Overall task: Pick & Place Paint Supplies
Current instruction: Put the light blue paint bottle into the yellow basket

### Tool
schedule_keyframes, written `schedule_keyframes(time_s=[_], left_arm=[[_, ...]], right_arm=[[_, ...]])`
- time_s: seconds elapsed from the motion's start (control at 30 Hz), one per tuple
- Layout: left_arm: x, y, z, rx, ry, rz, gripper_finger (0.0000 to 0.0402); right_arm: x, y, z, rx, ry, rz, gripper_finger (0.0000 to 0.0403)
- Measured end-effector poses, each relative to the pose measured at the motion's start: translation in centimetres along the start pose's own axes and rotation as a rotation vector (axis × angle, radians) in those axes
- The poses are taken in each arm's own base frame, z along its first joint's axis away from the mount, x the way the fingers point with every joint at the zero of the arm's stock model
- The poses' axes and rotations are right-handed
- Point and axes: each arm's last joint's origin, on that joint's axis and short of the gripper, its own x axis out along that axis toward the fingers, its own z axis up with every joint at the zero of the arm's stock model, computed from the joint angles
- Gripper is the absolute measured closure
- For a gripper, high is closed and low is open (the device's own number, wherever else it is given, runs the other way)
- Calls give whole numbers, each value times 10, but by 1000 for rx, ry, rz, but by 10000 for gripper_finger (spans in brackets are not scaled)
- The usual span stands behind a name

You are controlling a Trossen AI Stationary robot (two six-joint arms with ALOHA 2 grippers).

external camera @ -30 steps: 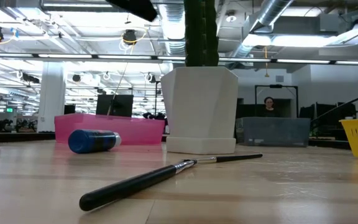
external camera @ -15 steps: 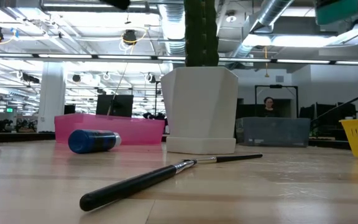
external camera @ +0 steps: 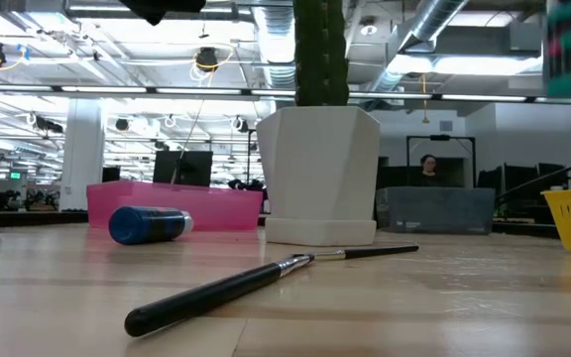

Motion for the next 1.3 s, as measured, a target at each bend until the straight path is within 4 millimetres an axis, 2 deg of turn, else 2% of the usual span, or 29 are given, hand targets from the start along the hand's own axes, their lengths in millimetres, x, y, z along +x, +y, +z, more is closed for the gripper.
schedule_keyframes(time_s=[0.17, 0.37, 0.5, 1.3], left_arm=[[-17, 16, -15, -58, -105, -3, 176], [-27, 25, -33, -115, -191, -14, 176], [-27, 25, -37, -132, -219, -22, 176], [-26, 24, -39, -130, -222, -27, 176]], right_arm=[[11, -37, -25, 124, 4, 35, 295], [28, -61, -59, 178, 44, 62, 295], [32, -70, -70, 192, 45, 65, 295], [35, -61, -96, 184, 153, -27, 295]])
